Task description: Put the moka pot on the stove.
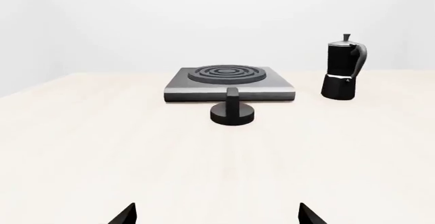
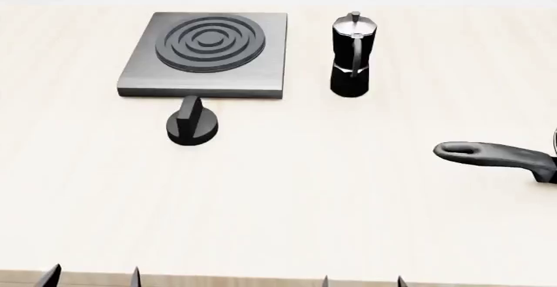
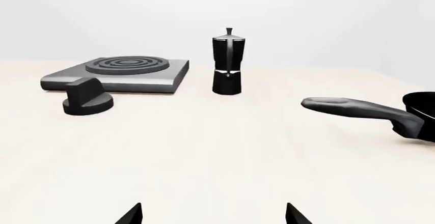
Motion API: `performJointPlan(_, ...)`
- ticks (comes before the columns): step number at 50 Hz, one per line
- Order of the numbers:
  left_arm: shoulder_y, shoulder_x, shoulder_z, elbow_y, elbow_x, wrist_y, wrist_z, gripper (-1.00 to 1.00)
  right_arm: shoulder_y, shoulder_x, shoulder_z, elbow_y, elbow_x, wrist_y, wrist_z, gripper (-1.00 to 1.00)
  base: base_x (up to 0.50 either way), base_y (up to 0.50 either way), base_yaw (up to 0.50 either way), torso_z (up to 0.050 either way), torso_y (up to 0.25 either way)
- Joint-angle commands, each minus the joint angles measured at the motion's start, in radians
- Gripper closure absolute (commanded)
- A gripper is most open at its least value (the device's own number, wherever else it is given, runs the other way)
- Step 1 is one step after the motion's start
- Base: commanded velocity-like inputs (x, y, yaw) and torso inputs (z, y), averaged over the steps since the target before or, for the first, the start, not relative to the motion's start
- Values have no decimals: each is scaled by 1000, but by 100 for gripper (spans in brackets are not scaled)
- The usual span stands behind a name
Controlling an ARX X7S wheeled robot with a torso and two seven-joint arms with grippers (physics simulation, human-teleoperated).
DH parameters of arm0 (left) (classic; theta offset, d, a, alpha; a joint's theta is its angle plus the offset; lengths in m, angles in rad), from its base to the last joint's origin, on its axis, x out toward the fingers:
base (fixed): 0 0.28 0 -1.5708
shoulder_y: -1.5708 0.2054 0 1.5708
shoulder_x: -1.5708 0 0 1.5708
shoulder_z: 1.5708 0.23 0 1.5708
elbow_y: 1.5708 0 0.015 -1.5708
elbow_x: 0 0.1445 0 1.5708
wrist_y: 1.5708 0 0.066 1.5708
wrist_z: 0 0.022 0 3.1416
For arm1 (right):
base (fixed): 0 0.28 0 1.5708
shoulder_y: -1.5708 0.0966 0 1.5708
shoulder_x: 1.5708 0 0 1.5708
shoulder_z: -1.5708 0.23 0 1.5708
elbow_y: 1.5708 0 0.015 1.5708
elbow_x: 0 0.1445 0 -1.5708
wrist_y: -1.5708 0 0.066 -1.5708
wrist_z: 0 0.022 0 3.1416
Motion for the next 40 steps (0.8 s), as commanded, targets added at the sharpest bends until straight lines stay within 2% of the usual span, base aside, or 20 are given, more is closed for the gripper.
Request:
performJointPlan(1, -2, -18, 22, -23, -19, 66, -10, -100, 2, 18, -22, 15, 19, -45, 12, -100, 0, 0, 0, 0, 0)
performJointPlan(21, -11, -43, 56, -69, -23, 189, -25, -100, 8, 40, -50, 52, 68, -144, 2, -100, 23, 0, 0, 0, 0)
performJointPlan(40, -15, -65, 84, -75, -33, 205, -37, -100, 11, 56, -72, 62, 78, -171, 26, -100, 182, 0, 0, 0, 0)
